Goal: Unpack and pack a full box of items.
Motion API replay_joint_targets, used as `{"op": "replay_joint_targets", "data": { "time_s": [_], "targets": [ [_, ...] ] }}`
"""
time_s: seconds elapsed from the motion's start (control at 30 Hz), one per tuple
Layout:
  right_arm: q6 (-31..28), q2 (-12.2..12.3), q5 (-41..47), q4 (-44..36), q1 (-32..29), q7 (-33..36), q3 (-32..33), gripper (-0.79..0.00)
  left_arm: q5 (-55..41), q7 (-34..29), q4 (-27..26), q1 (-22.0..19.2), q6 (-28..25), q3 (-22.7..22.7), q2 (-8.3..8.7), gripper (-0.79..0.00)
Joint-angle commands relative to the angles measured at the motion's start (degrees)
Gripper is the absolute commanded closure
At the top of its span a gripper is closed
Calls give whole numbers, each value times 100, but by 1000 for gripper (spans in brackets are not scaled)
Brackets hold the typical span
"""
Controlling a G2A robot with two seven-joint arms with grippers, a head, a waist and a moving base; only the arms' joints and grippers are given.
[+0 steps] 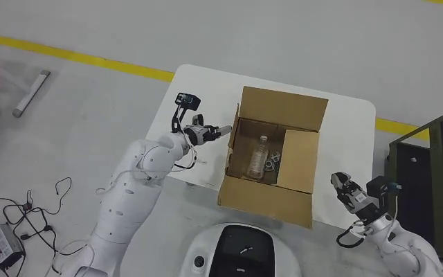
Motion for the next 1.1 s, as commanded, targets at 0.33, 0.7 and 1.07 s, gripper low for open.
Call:
{"op": "replay_joint_targets", "data": {
  "time_s": [0.33,0.7,1.07],
  "targets": [
    [-6,-6,1,45,-9,-9,6,-3,763,-342,-379,-120,-140,671,-4,-785],
    [-18,-14,3,140,-16,-37,0,0,1123,-147,57,-172,31,794,-10,-139],
    [-5,-24,-1,171,14,-32,-39,0,286,-32,466,-163,129,535,-22,0]
  ]
}}
